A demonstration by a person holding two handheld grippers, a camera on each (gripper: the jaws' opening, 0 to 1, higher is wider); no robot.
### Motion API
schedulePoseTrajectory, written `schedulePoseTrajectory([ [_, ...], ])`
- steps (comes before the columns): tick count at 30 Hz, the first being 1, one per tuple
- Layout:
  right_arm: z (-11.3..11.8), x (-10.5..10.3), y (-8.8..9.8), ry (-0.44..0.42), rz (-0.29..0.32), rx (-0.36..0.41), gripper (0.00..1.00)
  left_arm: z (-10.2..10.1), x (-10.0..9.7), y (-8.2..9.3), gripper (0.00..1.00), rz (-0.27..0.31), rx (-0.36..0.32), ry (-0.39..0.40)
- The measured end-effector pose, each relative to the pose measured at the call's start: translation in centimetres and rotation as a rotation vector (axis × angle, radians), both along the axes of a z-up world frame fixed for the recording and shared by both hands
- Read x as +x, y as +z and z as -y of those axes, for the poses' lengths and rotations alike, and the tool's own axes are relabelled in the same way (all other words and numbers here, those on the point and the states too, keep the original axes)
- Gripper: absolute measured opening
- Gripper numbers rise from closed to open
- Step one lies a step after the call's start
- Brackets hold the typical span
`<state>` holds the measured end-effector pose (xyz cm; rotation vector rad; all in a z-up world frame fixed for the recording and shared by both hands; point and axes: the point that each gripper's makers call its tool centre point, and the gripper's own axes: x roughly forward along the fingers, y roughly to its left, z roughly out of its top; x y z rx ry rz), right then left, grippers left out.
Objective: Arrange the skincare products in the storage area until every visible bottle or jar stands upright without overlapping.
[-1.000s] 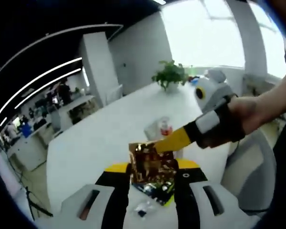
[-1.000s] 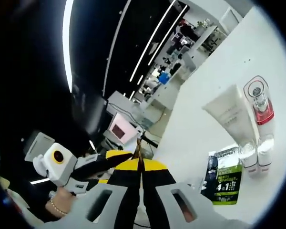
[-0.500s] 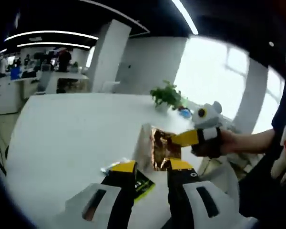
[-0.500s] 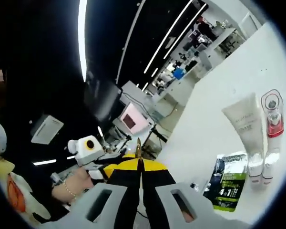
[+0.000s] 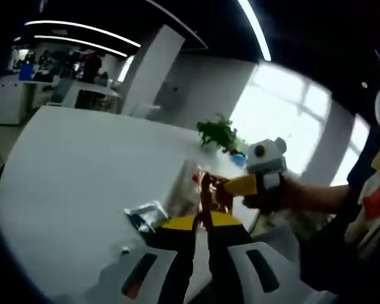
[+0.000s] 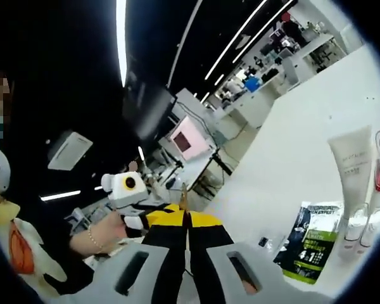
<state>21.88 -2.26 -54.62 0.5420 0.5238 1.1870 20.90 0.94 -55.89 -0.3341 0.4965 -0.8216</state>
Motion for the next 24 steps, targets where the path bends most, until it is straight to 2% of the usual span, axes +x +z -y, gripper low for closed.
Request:
schedulePoseTrajectory([
  [2,0.2,0.0,-0.6,-0.007,0.042,-0.041,0.01,-0.1,-0.3,-0.3,0.06,-0.040,-0.030,0.024],
  [6,0.4,-0.5,-0.8,-0.026,0.100,-0.085,0.03,0.9,-1.4,-0.2,0.06,-0.055,-0.042,0.061],
  [8,0.6,-0.9,-0.5,-0.029,0.114,-0.082,0.03,1.1,-1.7,0.0,0.06,-0.062,-0.055,0.081],
  [13,1.3,-1.1,-0.2,-0.063,0.141,-0.104,0.07,-0.9,-1.2,0.4,0.06,-0.119,-0.213,0.147],
  [17,1.3,-1.3,1.3,-0.092,0.172,-0.093,0.07,-1.3,-1.7,0.4,0.05,-0.113,-0.209,0.142],
  [19,1.0,-1.3,2.0,-0.097,0.219,-0.123,0.08,-1.4,-2.1,0.8,0.05,-0.107,-0.216,0.138],
  [21,0.9,-1.0,2.3,-0.112,0.268,-0.202,0.03,-1.8,-2.0,1.3,0.05,-0.096,-0.228,0.143],
  [24,0.0,-1.3,4.3,-0.083,0.364,-0.239,0.03,-2.2,-2.2,2.2,0.06,-0.075,-0.245,0.143],
])
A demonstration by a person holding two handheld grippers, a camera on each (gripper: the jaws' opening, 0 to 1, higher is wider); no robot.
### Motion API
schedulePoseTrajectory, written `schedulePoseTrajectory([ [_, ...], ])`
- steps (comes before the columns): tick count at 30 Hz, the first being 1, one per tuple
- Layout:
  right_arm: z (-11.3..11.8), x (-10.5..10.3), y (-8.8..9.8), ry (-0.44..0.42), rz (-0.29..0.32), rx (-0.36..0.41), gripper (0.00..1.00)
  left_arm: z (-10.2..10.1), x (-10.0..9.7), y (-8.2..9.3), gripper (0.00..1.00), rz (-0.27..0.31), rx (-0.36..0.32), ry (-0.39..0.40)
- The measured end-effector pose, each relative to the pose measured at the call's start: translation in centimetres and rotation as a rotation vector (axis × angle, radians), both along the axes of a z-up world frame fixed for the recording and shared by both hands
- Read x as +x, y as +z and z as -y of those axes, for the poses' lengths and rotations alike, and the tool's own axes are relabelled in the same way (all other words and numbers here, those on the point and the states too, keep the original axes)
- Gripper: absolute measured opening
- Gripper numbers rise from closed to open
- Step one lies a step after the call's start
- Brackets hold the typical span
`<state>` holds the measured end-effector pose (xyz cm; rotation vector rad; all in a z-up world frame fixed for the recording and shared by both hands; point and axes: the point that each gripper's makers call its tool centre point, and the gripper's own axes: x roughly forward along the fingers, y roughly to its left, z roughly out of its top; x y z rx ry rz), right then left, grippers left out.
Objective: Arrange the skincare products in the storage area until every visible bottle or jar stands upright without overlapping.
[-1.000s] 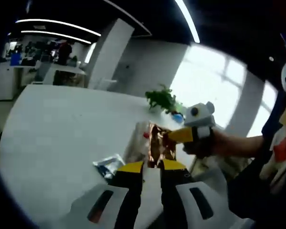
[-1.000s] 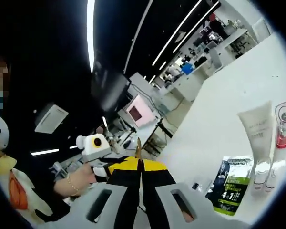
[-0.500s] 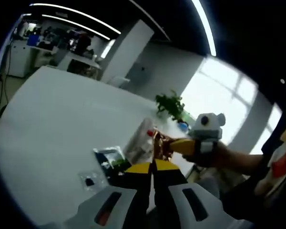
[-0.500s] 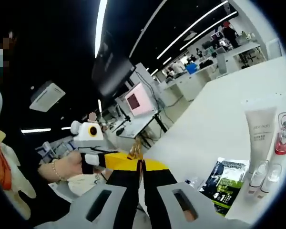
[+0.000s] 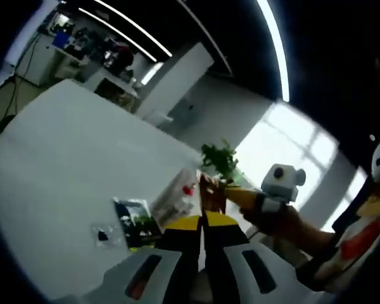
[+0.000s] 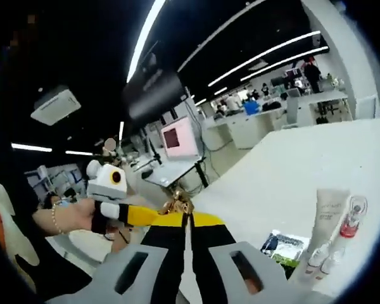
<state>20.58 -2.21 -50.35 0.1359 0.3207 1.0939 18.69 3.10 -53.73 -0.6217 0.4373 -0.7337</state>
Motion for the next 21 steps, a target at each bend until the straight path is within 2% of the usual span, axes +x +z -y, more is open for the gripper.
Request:
schedulePoseTrajectory([
  [4,-0.9,0.6,1.2,0.022,0.090,-0.091,0.03,-0.8,0.1,1.2,0.06,0.033,0.002,0.011],
  [6,-1.4,1.0,1.4,0.026,0.088,-0.092,0.04,-1.1,0.2,1.3,0.06,0.039,0.005,0.017],
  [11,-2.3,2.5,0.2,0.015,0.071,-0.140,0.04,-1.8,1.0,0.6,0.06,0.022,0.021,0.035],
  [14,-2.9,3.2,-0.3,0.000,0.094,-0.163,0.01,-2.2,2.1,-0.1,0.06,0.002,0.039,0.057],
  [16,-2.9,4.6,-1.7,-0.033,0.139,-0.256,0.01,-2.4,3.3,-0.8,0.06,-0.013,0.070,0.062],
  [18,-3.1,5.7,-3.3,-0.042,0.184,-0.333,0.01,-2.7,4.4,-2.2,0.06,-0.050,0.133,0.074],
  [20,-3.2,7.0,-4.9,-0.056,0.198,-0.393,0.01,-2.2,5.5,-3.3,0.06,-0.066,0.173,0.075],
  [21,-3.3,7.5,-5.4,-0.061,0.202,-0.400,0.01,-2.4,6.0,-3.8,0.06,-0.078,0.177,0.079],
])
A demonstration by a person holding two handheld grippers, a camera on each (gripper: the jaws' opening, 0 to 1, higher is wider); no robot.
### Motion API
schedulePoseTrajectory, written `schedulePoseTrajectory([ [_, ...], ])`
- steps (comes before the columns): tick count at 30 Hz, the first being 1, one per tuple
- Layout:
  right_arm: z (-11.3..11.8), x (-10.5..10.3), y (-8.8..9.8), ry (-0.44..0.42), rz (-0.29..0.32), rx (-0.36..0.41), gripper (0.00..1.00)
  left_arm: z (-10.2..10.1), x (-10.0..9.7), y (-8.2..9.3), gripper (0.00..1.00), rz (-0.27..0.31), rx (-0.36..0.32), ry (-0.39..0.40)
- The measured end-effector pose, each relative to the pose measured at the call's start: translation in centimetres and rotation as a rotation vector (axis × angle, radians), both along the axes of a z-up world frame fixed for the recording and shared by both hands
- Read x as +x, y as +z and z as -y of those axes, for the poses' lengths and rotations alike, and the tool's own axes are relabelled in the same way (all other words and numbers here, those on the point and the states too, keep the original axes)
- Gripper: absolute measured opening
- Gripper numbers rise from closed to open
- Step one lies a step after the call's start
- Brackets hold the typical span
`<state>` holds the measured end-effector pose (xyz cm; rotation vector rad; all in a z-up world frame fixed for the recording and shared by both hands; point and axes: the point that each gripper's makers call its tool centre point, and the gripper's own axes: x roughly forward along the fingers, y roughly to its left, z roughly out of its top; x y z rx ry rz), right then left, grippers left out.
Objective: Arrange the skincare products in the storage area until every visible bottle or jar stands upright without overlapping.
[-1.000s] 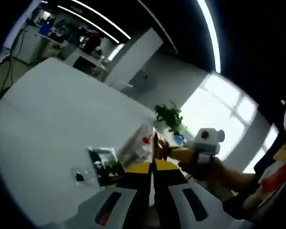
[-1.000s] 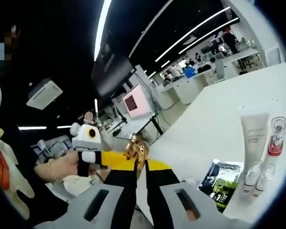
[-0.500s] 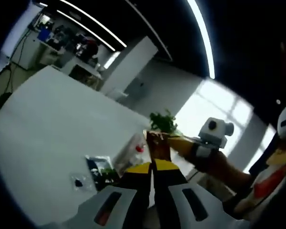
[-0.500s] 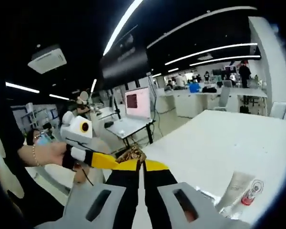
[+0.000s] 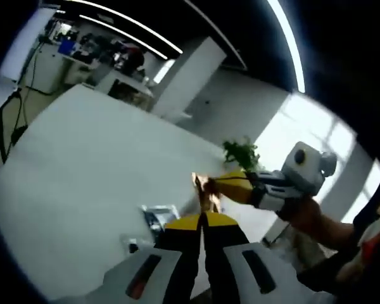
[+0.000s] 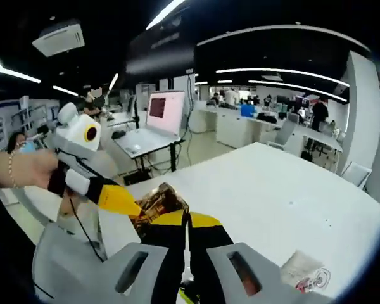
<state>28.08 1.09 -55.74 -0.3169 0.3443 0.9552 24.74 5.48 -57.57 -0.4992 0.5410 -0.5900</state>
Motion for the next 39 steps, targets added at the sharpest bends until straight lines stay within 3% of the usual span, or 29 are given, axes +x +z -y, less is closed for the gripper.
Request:
schedulePoseTrajectory([
  [6,-0.4,3.3,-4.1,-0.032,0.026,-0.087,0.01,-0.4,3.4,-4.5,0.06,-0.079,0.019,0.036],
  [12,-0.5,5.3,-9.5,-0.050,-0.016,-0.151,0.01,-0.9,5.2,-9.2,0.06,-0.161,0.049,0.048],
  [19,-0.3,6.5,-14.3,-0.048,-0.070,-0.213,0.01,-0.7,6.2,-13.6,0.06,-0.230,0.090,0.053],
  [24,-0.1,7.3,-16.0,-0.052,-0.093,-0.239,0.01,-0.5,7.0,-15.6,0.06,-0.255,0.089,0.066],
  [39,-0.4,8.6,-19.2,-0.082,-0.138,-0.243,0.01,-0.6,7.9,-18.1,0.06,-0.295,0.146,0.076],
])
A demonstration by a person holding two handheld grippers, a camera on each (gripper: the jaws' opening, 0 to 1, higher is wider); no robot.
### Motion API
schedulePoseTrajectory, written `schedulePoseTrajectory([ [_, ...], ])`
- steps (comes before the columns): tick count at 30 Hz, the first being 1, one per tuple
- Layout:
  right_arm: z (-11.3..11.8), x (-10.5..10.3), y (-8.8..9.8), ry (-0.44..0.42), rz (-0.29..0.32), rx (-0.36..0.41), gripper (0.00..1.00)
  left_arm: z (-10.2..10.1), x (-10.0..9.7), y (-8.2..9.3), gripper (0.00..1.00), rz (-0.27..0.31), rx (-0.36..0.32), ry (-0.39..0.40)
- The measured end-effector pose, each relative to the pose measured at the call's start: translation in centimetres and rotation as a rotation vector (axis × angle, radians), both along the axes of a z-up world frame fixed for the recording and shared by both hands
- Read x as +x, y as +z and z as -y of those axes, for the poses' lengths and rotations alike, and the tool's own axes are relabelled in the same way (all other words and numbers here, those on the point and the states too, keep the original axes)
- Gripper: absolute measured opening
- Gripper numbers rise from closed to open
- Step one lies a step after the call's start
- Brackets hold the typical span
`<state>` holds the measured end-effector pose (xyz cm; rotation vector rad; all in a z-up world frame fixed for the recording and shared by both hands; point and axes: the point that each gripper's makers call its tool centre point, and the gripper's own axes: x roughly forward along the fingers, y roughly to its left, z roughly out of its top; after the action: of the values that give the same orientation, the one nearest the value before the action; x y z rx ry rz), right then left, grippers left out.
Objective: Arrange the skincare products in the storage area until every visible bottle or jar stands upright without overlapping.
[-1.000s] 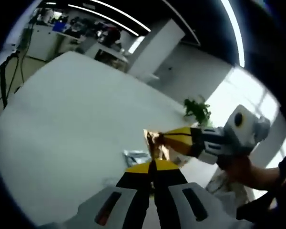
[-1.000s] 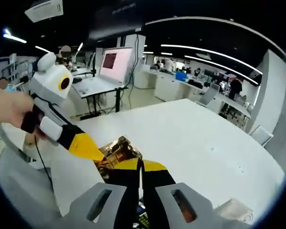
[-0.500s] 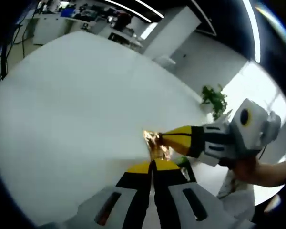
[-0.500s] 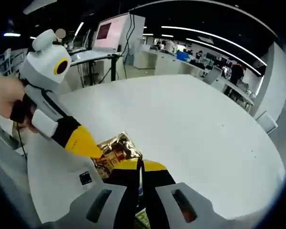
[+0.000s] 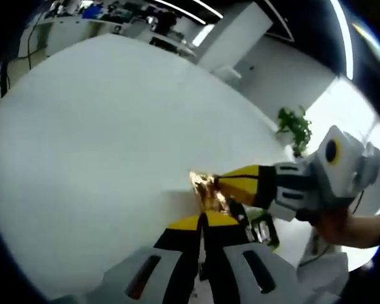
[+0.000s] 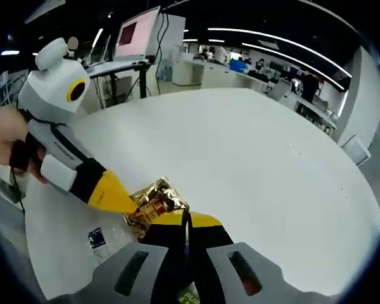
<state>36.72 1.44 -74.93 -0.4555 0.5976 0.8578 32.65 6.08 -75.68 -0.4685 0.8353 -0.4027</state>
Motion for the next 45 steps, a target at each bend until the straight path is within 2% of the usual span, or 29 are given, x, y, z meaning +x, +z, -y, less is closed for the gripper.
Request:
schedulePoseTrajectory([
  [4,0.1,-0.2,-0.7,0.003,-0.008,-0.013,0.01,-0.2,0.1,-0.8,0.06,-0.012,0.016,-0.012],
  [6,0.0,-0.2,-1.1,0.008,-0.010,-0.019,0.01,-0.1,-0.1,-0.5,0.06,-0.011,0.023,-0.020],
  [15,0.0,-0.2,-2.2,0.032,-0.004,-0.058,0.01,-0.4,0.0,-1.4,0.07,-0.011,0.056,-0.039],
  [17,0.0,-0.4,-1.7,0.033,0.003,-0.054,0.01,-0.2,0.1,-1.2,0.06,-0.001,0.057,-0.045],
  [20,0.0,-0.3,-1.6,0.031,0.005,-0.054,0.01,-0.5,-0.2,-1.1,0.05,-0.009,0.093,-0.064],
  [21,-0.1,-0.2,-1.6,0.029,0.005,-0.053,0.01,-1.1,-0.3,-1.0,0.06,-0.001,0.149,-0.077],
  [22,-0.1,-0.2,-1.7,0.028,0.005,-0.053,0.01,-1.5,0.1,-0.5,0.09,0.039,0.188,-0.086],
  [24,-0.1,-0.2,-1.7,0.032,0.009,-0.053,0.01,-2.2,0.6,0.0,0.11,0.098,0.231,-0.104],
  [25,-0.1,-0.2,-1.7,0.031,0.008,-0.051,0.01,-1.4,0.8,1.1,0.10,0.164,0.244,-0.147],
  [26,-0.1,-0.2,-1.7,0.028,0.007,-0.048,0.01,-1.2,1.0,1.6,0.11,0.200,0.265,-0.164],
  [27,0.0,-0.2,-1.7,0.023,0.006,-0.046,0.01,-0.5,1.3,2.1,0.11,0.254,0.288,-0.218],
  [29,0.0,-0.2,-1.7,0.016,0.004,-0.043,0.01,1.0,1.3,2.6,0.13,0.300,0.330,-0.284],
  [30,0.0,-0.2,-1.6,0.012,0.003,-0.041,0.01,1.7,1.3,2.3,0.14,0.313,0.374,-0.332],
  [33,0.0,-0.2,-1.6,0.008,0.001,-0.039,0.01,2.7,1.4,0.7,0.14,0.317,0.456,-0.415],
  [39,0.0,-0.2,-1.7,0.009,-0.001,-0.038,0.01,2.6,1.8,-1.3,0.13,0.281,0.531,-0.445],
  [41,0.0,-0.2,-1.8,0.009,-0.001,-0.037,0.01,2.7,1.8,-0.8,0.15,0.295,0.517,-0.434],
  [45,0.1,-0.2,-1.7,0.017,0.001,-0.040,0.02,2.5,1.9,-0.9,0.17,0.295,0.524,-0.453],
])
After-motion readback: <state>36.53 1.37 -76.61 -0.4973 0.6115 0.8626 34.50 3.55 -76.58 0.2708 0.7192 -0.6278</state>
